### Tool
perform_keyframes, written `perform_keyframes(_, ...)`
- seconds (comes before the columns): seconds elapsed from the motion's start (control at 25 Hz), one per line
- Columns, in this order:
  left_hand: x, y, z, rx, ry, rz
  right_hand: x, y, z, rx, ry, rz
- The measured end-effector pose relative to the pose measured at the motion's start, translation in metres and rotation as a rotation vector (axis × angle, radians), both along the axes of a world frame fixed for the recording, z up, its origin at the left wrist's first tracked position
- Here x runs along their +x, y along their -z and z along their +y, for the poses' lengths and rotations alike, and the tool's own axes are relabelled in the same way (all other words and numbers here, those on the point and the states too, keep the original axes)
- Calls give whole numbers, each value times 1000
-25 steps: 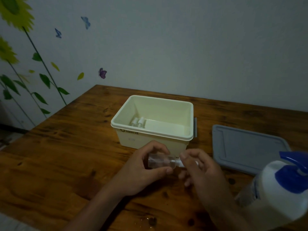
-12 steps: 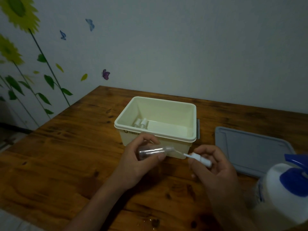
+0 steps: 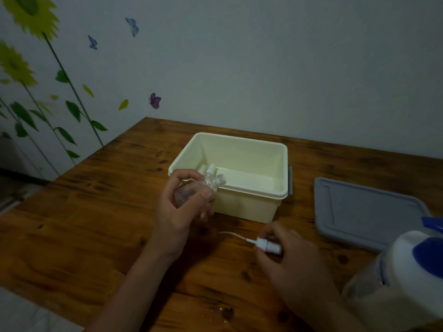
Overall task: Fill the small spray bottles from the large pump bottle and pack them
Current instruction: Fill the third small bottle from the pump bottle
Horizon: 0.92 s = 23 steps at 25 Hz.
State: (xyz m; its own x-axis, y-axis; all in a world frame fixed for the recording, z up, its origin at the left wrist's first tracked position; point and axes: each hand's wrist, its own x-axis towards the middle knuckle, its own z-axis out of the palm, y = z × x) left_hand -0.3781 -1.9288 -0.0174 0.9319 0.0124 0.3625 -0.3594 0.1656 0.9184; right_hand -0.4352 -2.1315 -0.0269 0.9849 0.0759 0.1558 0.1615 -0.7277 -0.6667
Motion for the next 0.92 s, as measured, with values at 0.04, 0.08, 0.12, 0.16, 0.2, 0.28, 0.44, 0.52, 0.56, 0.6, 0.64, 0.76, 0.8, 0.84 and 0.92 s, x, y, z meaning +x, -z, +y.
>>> perform_keyframes(0.04,0,0,0,10,-3,-5,0,2,1,-26,-28,12)
perform_keyframes(0.08,0,0,-1,20,-3,-10,0,4,1,-37,-48,18)
perform_keyframes(0.12,-1,0,-1,26,-1,-14,1,5,1,-48,-60,15)
perform_keyframes(0.16,-1,0,-1,31,3,-15,1,6,1,-60,-64,7)
perform_keyframes(0.2,-2,0,-1,32,8,-17,1,7,0,-77,-67,0)
perform_keyframes(0.28,-1,0,-1,32,17,-21,2,9,0,-117,-73,-19)
perform_keyframes(0.44,-1,1,-2,37,37,-22,3,14,-1,-149,-101,-47)
perform_keyframes(0.52,0,2,-2,35,41,-23,2,14,-1,-153,-105,-48)
perform_keyframes(0.56,0,1,-2,39,40,-24,2,14,0,-157,-107,-51)
perform_keyframes(0.6,0,1,-2,43,38,-24,2,13,0,-162,-110,-52)
perform_keyframes(0.64,0,1,-2,45,35,-25,3,13,0,-168,-113,-55)
perform_keyframes(0.76,0,2,-2,41,29,-24,2,12,0,-173,-124,-69)
perform_keyframes(0.8,0,2,-2,41,31,-24,2,12,1,-171,-124,-74)
perform_keyframes(0.84,0,3,-2,43,35,-24,2,12,0,-168,-125,-77)
perform_keyframes(0.92,0,3,-2,49,36,-20,1,11,1,-163,-134,-78)
